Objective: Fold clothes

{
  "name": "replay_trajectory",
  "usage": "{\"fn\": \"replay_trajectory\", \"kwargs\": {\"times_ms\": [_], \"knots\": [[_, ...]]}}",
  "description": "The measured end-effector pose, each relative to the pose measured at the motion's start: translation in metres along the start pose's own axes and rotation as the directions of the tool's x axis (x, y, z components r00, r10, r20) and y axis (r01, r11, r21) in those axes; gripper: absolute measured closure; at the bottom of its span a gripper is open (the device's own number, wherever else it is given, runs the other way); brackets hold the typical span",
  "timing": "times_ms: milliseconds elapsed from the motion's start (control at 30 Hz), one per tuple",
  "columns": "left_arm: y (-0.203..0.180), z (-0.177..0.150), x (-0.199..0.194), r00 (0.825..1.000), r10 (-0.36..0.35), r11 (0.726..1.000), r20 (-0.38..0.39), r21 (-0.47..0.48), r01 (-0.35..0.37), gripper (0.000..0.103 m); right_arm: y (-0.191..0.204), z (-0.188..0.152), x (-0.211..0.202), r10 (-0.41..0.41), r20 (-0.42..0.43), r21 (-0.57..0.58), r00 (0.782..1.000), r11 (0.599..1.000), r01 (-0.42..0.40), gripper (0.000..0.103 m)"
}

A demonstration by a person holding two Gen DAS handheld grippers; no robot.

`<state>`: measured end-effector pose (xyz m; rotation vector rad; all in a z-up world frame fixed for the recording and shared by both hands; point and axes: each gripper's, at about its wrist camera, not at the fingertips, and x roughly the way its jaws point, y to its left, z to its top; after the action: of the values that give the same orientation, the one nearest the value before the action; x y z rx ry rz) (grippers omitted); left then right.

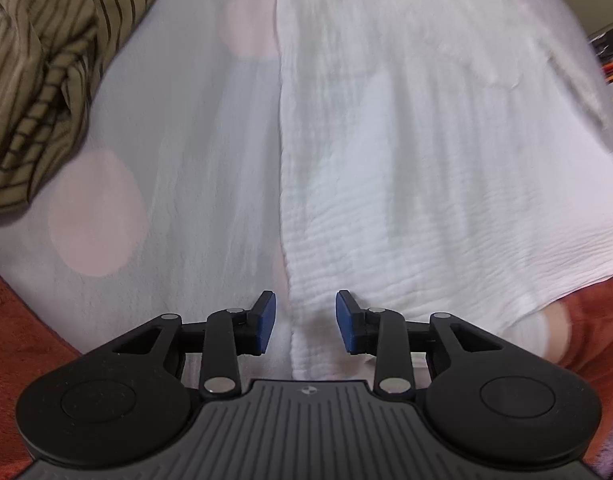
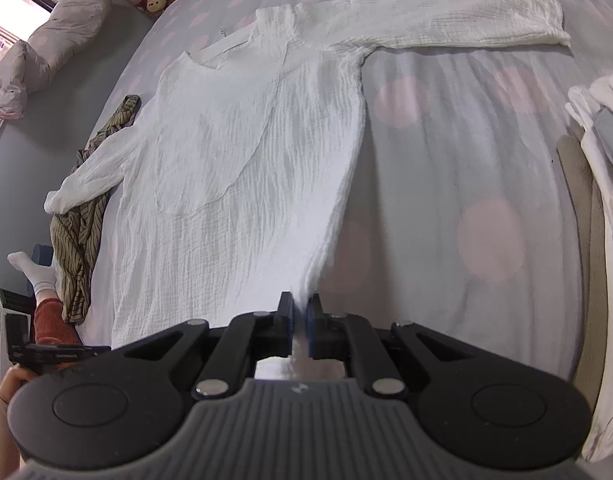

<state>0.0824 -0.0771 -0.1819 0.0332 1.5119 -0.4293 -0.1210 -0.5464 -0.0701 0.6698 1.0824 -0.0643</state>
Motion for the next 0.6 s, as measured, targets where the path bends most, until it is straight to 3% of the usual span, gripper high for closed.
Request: {"fn": "replay_trajectory", "kwargs": {"times_ms": [167, 200, 267, 600], "knots": [[-0.005, -0.006, 0.009, 1.000, 0.012, 1.000, 0.006, -0.008, -0.012, 0.074, -0.001, -0.003, 0.001, 0.000, -0.002, 0.007, 1.000, 1.000, 0.000, 0.095], [-0.005, -0.008, 0.009, 1.000, 0.007, 1.000, 0.011, -0.013, -0.007, 0.077, -0.002, -0.004, 0.002, 0.000, -0.002, 0.009, 1.000, 1.000, 0.000, 0.095], [-0.004, -0.012, 0.008, 1.000, -0.021, 0.999, 0.019, -0.027, 0.022, 0.097, -0.002, -0.004, 0.004, -0.001, -0.005, 0.015, 1.000, 1.000, 0.001, 0.095], [0.002, -0.019, -0.024, 0.990, -0.107, 0.993, 0.090, -0.047, 0.112, 0.103, 0.000, -0.005, 0.000, -0.010, 0.012, 0.018, 1.000, 1.000, 0.010, 0.095]]}}
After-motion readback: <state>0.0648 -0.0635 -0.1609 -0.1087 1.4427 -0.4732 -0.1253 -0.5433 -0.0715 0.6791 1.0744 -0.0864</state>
